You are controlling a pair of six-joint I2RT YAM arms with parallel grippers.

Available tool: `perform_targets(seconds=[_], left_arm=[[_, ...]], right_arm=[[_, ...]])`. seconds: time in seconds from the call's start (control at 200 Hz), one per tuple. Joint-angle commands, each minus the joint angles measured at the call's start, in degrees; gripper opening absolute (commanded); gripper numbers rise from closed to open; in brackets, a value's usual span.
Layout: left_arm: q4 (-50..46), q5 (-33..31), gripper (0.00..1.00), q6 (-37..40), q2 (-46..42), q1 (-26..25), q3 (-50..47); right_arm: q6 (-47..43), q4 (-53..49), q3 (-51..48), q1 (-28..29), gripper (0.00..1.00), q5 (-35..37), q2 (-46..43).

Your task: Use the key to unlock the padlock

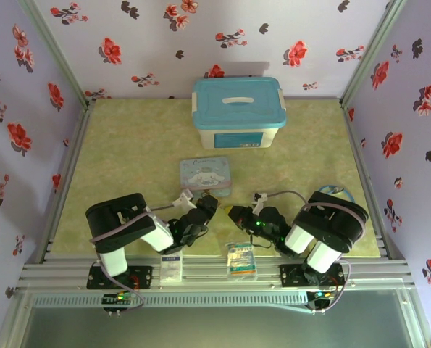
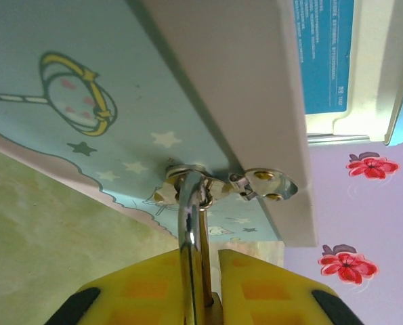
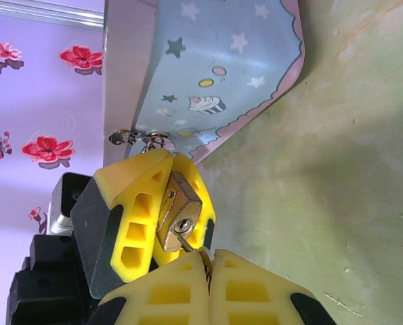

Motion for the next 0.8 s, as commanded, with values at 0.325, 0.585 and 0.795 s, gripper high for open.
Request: perform_targets(seconds=[0.325, 0.585, 0.795], left_arm=[[8.09, -2.97, 0.0, -1.61, 2.15, -0.86, 0.04], [8.09, -3.4, 0.0, -2.51, 3.09, -0.96, 0.11], [8.26, -3.8, 0.0, -3.49, 3.7, -1.0, -0.01]], right_arm=[[0.26, 1.6, 1.59, 0.81, 0.0, 1.64, 1.51], [0.31, 1.61, 0.73, 0.82, 0.0, 3.46, 2.82], [0.4, 1.61, 1.23, 1.04, 0.0, 3.39, 3.11]])
